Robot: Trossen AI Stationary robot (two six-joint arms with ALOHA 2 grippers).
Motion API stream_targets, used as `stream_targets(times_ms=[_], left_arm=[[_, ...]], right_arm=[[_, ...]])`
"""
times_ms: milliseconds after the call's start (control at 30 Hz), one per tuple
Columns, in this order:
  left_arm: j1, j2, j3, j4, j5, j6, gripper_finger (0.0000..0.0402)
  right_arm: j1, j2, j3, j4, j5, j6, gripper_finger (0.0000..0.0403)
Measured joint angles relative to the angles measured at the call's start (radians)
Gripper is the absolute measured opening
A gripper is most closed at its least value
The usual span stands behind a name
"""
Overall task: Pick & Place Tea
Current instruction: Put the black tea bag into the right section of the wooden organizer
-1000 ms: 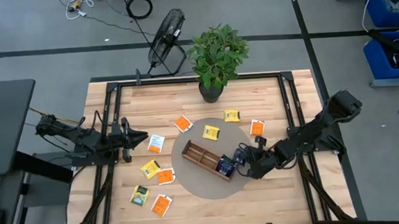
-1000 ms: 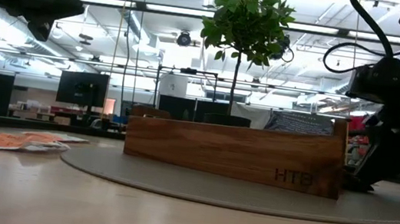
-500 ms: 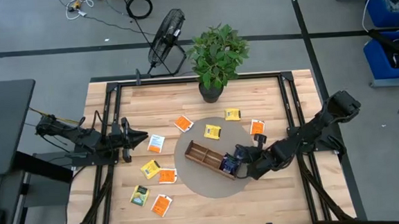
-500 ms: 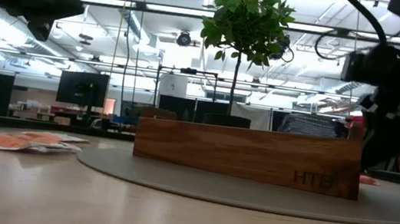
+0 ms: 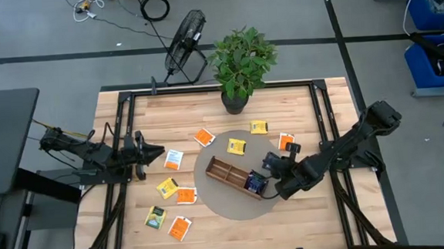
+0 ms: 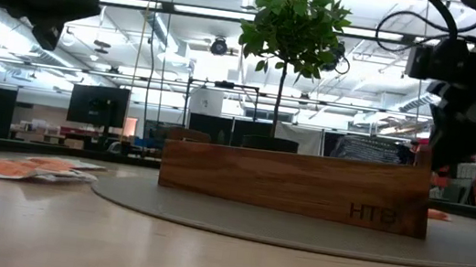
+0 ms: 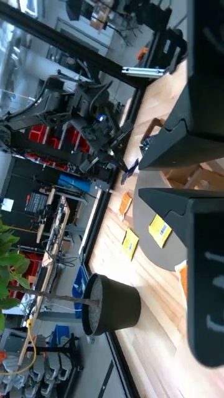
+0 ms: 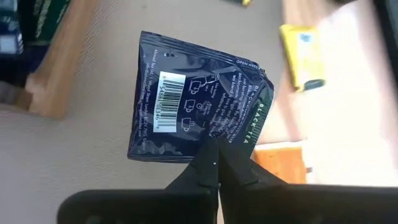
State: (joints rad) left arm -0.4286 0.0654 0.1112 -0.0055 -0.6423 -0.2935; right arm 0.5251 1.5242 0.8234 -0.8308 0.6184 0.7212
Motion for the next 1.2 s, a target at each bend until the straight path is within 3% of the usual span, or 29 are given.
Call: stream_targets(times_ms=[633, 967, 1200], left_arm=[[0.000, 0.044, 0.000, 0.069, -0.078, -0.336, 0.0065], [0.029, 0.284, 0.000, 0.293, -0.072, -0.363, 0.0178], [0.113, 0.461, 0.000, 0.455, 0.053, -0.426, 0.0233]], right_arm=[[-0.054, -0.001, 0.123, -0.040, 0.215, -0.217, 0.0000], [-0.097, -0.002, 0.151, 0.164, 0.239, -0.496, 0.0000], [-0.121, -0.002, 0.151, 0.342, 0.249, -0.721, 0.0000]])
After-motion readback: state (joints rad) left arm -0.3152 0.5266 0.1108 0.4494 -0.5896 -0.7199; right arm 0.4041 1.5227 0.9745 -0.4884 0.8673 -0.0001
